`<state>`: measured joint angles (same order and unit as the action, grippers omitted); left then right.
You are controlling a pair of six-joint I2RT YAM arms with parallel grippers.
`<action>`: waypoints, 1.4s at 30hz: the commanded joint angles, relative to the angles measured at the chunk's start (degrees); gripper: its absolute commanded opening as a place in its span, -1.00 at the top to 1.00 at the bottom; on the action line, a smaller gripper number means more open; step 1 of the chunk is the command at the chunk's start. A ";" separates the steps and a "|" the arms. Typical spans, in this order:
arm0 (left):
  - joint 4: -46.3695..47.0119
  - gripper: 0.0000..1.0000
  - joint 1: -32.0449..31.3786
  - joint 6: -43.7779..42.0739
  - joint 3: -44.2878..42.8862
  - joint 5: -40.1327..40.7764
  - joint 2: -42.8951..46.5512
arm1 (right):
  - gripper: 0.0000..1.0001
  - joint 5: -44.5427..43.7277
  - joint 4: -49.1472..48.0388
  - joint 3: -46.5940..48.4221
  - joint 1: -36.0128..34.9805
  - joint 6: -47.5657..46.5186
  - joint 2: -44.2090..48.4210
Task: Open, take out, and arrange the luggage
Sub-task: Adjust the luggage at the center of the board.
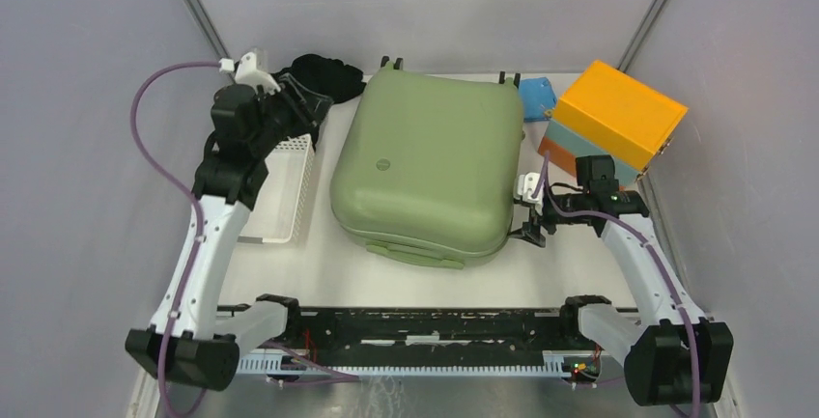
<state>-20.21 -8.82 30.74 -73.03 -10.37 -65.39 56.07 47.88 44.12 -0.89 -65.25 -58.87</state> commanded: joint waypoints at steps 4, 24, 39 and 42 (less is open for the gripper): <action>-5.76 0.09 -0.15 3.07 5.64 2.14 12.50 | -0.47 -1.99 -11.50 0.94 -13.57 7.88 0.42; -19.70 0.05 -0.15 4.19 8.86 3.39 24.43 | -0.58 -8.13 -7.19 11.78 -24.49 9.01 -4.62; -14.31 -0.88 -0.15 9.02 19.57 -3.57 31.21 | -0.69 -5.42 -8.44 22.12 0.49 10.50 -10.61; -14.05 -0.86 -0.15 8.70 20.08 -4.34 31.21 | -0.69 -7.22 -13.12 20.67 1.99 10.89 -12.04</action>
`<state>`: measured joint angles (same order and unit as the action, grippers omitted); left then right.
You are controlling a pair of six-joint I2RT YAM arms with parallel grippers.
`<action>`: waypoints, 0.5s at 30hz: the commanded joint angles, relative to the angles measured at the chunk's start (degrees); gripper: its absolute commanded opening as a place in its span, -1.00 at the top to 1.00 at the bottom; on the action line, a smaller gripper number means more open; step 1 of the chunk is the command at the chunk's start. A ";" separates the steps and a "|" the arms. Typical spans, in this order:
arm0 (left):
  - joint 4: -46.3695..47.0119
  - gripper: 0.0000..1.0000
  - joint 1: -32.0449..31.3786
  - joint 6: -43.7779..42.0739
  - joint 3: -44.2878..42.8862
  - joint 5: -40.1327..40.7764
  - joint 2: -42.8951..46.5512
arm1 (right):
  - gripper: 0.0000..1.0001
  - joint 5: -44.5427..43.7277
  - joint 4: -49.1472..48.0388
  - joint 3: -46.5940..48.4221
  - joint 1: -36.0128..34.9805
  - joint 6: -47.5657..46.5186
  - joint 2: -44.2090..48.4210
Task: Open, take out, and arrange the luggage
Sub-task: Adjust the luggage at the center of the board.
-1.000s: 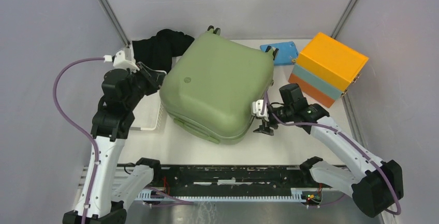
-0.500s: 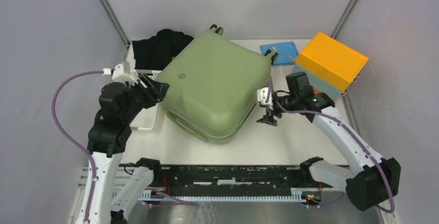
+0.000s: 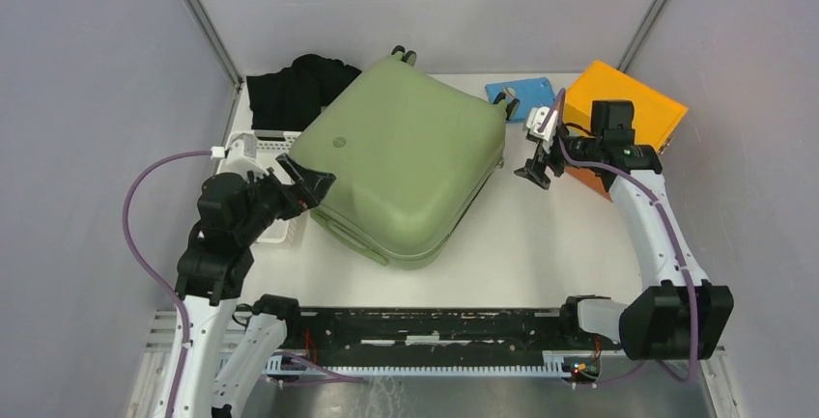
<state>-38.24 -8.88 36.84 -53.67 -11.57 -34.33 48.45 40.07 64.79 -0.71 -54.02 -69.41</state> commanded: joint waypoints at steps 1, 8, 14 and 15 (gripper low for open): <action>3.63 -0.86 -0.08 2.40 0.71 -2.81 0.09 | -0.70 0.28 -6.32 -0.21 2.27 -0.23 -2.09; 1.40 -0.86 -0.08 2.25 1.38 1.80 -0.30 | -0.70 1.92 -6.74 6.47 2.38 -5.21 -8.46; -1.52 -0.86 -0.08 4.18 1.45 6.75 -0.97 | -0.83 6.19 -3.01 12.57 2.16 -20.78 -14.58; -2.15 -0.86 -0.08 4.32 1.12 7.76 -1.08 | -0.88 6.17 -3.05 13.61 2.08 -22.57 -15.61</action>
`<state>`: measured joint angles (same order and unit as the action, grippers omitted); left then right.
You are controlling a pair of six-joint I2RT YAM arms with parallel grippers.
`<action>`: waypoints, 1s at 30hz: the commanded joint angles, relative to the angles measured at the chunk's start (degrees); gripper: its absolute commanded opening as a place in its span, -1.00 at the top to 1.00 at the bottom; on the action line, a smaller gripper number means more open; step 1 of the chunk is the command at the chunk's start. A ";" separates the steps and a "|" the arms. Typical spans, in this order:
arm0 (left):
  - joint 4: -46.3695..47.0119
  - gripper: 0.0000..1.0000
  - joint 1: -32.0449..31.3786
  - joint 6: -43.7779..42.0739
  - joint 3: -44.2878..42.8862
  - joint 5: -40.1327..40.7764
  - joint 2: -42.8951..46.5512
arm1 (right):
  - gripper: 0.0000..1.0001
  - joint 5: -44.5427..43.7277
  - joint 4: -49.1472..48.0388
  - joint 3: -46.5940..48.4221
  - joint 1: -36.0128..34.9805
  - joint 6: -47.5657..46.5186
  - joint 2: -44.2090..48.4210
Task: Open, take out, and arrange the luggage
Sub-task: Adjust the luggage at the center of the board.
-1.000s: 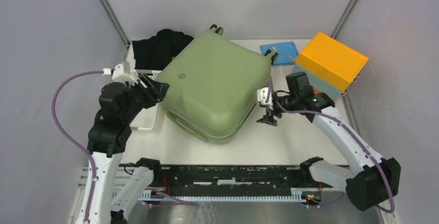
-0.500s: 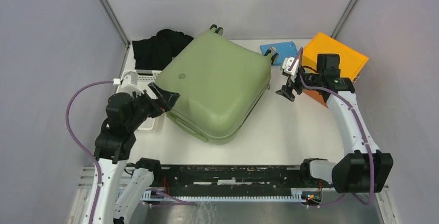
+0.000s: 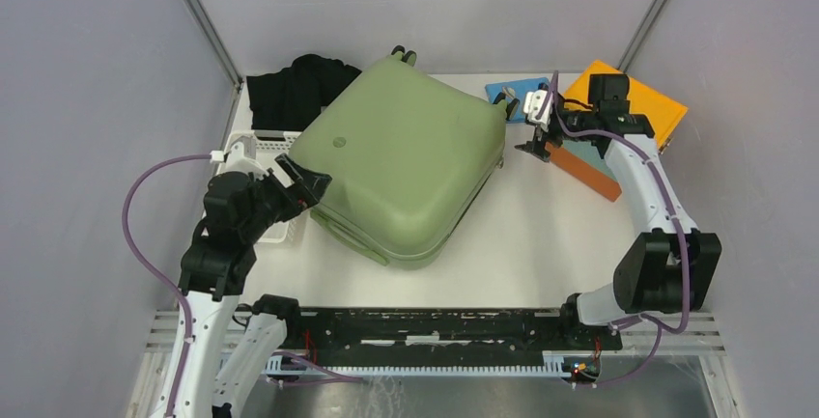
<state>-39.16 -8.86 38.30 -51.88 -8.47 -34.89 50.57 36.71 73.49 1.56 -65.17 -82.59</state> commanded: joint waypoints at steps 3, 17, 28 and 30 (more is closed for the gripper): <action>-1.85 -0.86 -0.15 4.05 -0.66 6.19 -0.57 | -0.95 2.45 3.17 9.30 -0.81 -18.88 -6.07; -4.53 -0.71 -0.10 10.82 1.87 16.10 -4.73 | -0.93 -9.32 11.88 21.55 -6.21 -34.04 -18.72; -1.64 -0.51 -0.10 10.61 5.17 15.85 -7.62 | -0.94 -13.97 9.12 23.90 -9.40 -37.45 -22.27; -0.96 -0.46 -0.10 10.72 6.10 15.76 -7.87 | -0.93 -14.87 9.50 24.37 -9.78 -39.00 -22.98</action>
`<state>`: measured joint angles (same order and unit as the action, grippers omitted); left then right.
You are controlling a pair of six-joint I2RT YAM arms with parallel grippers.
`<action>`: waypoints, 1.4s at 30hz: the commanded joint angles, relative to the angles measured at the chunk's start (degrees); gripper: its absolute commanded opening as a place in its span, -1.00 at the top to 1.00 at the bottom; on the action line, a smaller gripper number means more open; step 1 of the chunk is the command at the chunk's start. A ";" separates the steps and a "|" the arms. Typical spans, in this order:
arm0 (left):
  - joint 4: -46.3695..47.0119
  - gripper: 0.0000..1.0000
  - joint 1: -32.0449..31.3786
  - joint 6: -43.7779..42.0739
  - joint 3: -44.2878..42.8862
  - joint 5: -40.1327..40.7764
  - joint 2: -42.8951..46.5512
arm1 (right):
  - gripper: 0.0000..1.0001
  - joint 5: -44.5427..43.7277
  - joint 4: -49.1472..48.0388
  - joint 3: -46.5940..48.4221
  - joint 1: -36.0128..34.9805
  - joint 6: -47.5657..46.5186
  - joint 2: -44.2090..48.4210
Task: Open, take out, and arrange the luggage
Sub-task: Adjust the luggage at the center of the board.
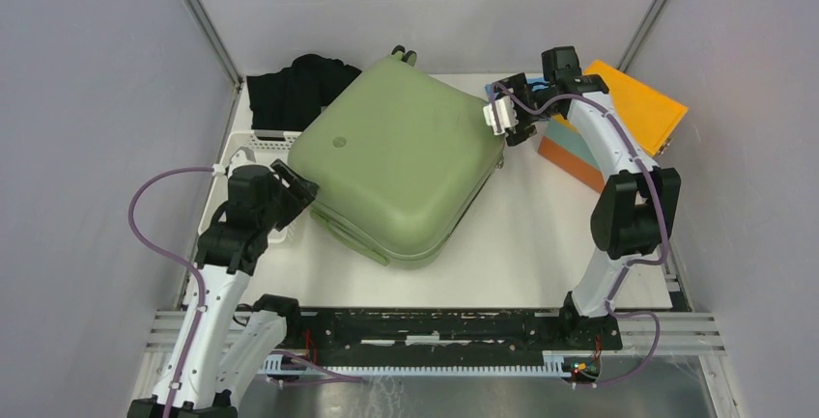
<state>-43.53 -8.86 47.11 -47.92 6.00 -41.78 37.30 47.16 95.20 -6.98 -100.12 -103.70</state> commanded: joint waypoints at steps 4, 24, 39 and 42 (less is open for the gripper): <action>3.77 -0.37 -0.10 1.65 2.82 1.71 -2.01 | -0.87 -2.41 -0.27 3.57 -2.09 -6.47 -3.03; 3.83 -0.34 -0.10 -1.42 2.38 6.29 -3.10 | -0.32 -1.58 -9.63 -11.96 -1.98 -4.82 6.90; 11.62 -0.35 -0.10 -5.79 -3.65 7.81 -14.76 | -0.26 1.07 -18.83 -32.14 -2.12 8.62 24.00; 12.58 -0.36 -0.10 -6.84 -5.47 8.13 -17.83 | -0.28 0.75 -22.26 -37.74 -2.47 13.68 28.93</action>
<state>-40.97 -8.69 42.57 -48.71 15.05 -56.53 32.40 26.22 62.81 -8.01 -95.61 -81.54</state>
